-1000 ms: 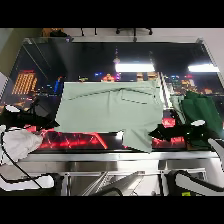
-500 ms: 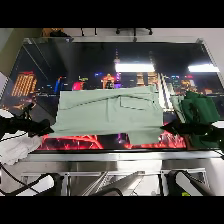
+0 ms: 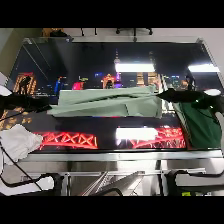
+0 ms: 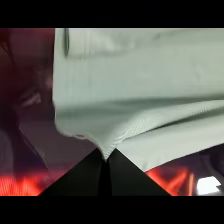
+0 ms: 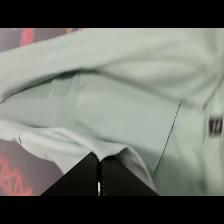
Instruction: Fold the shirts.
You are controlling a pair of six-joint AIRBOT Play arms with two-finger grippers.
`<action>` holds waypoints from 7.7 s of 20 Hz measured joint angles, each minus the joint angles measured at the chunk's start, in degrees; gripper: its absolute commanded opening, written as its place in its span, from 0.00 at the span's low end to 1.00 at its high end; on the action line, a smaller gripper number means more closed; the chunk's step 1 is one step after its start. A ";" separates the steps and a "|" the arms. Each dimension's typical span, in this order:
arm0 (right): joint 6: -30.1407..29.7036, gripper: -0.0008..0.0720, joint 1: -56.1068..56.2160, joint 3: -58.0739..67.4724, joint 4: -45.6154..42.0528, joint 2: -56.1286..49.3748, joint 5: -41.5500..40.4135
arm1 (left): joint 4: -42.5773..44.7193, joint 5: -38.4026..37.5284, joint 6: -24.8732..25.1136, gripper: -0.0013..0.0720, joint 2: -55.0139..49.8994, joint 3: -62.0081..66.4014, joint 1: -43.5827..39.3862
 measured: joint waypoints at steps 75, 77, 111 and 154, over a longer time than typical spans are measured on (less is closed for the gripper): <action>-5.51 0.80 54.73 41.27 7.56 -24.33 -28.81 | -9.75 -10.75 -2.99 0.04 14.60 20.90 -3.23; 0.39 0.80 48.89 41.42 1.44 -21.29 -22.38 | -9.75 -10.43 -2.62 0.04 15.45 20.35 -1.49; 19.67 0.03 17.14 39.98 -2.64 -11.26 -1.79 | -9.73 -12.13 -1.01 0.04 16.46 19.82 2.69; 48.70 0.03 -29.33 45.90 -27.80 4.96 28.17 | -9.73 -14.80 -1.11 0.04 16.46 19.71 2.69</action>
